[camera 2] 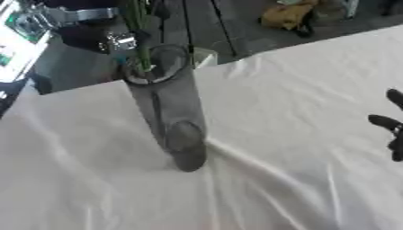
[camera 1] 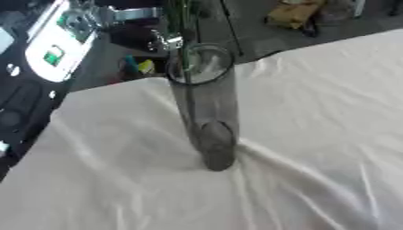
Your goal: Arrange flowers into the vase.
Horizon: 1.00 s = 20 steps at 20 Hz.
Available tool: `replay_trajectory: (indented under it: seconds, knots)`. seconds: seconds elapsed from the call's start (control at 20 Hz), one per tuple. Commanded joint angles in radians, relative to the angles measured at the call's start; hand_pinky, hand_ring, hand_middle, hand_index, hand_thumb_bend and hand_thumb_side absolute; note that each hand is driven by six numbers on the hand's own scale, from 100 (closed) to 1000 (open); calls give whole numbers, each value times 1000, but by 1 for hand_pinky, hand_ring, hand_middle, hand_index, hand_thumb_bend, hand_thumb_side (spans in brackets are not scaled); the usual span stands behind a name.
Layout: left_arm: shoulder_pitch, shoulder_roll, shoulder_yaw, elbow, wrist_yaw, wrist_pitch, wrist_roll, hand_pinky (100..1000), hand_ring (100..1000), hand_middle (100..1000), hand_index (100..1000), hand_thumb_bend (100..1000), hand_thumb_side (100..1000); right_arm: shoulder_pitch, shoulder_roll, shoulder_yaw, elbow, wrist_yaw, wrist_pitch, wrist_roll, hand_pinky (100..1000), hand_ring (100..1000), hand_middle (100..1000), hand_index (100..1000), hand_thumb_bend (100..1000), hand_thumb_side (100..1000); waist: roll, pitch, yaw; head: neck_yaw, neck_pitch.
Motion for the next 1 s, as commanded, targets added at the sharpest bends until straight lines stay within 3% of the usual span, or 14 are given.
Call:
replay_trajectory:
  seconds: [0.05, 0.3, 0.45, 0.75, 1.0]
  knots:
    - [-14, 38, 30, -21, -36, -196, -199, 1000, 1000, 954, 972, 100, 1000, -7, -12, 2, -20, 1, 3, -1, 825, 1000, 296, 489, 100, 1000, 7, -19, 4, 0, 1]
    - [-8, 30, 10, -35, -20, -243, -199, 1000, 1000, 1000, 1000, 100, 1000, -8, -9, 4, -20, 1, 7, 0, 827, 1000, 294, 488, 100, 1000, 6, -16, 4, 2, 1]
    - [-9, 30, 12, -35, 24, -237, -199, 1000, 1000, 1000, 1000, 100, 1000, -7, -7, 4, -20, 5, 10, 2, 827, 1000, 293, 488, 100, 1000, 5, -15, 5, 1, 1]
    - [-11, 39, 27, -50, 117, -169, -199, 1000, 1000, 1000, 1000, 100, 1000, -8, -6, 6, -20, 8, 16, 3, 827, 1000, 293, 488, 100, 1000, 7, -16, 7, 0, 6]
    - [-5, 37, 47, -79, 279, -59, -199, 1000, 1000, 1000, 1000, 100, 1000, -7, -5, 5, -20, 7, 17, 2, 826, 1000, 293, 488, 100, 1000, 5, -16, 6, -2, 6]
